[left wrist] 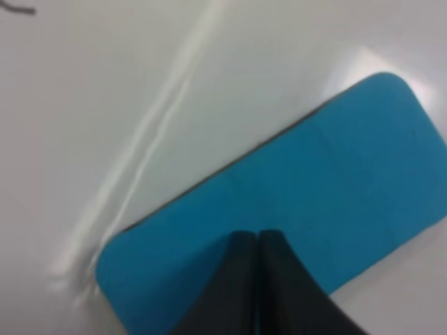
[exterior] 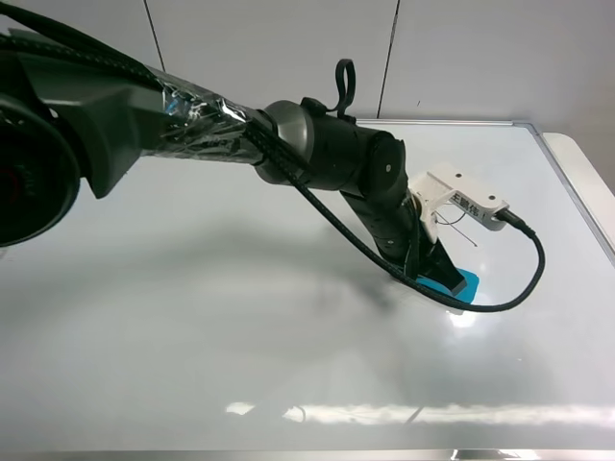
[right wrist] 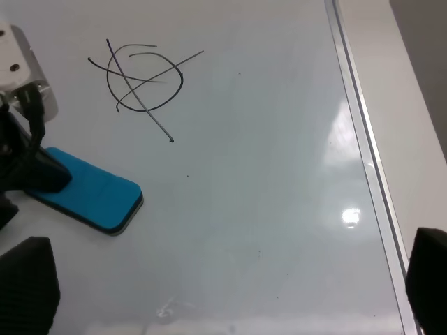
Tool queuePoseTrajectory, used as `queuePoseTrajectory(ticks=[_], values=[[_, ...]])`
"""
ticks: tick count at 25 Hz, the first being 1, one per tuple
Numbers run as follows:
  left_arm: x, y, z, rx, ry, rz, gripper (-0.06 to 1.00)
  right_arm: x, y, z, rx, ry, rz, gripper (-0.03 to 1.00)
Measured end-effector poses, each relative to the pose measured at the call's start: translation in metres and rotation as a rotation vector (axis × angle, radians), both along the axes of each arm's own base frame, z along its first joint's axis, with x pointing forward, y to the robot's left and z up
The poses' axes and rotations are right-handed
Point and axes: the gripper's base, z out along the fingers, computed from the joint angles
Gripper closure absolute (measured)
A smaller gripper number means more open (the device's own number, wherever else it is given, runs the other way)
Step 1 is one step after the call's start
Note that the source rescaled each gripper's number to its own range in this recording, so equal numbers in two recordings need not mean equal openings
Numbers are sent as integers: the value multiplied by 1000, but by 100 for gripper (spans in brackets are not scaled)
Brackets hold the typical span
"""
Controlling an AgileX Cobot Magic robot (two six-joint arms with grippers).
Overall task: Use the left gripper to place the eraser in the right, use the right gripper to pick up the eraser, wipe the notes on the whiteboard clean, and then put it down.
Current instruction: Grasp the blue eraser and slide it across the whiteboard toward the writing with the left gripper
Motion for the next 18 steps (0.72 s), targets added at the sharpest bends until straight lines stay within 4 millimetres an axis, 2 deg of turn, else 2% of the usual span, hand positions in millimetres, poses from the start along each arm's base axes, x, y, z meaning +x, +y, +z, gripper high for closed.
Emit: queuePoseTrajectory(ticks=[5,18], values=[[-1,-13,0,-19,-17,-19,94,0,0,0,0,0,0,-3],[-1,-19,14,27,32,-71,94,0,0,0,0,0,0,-3]])
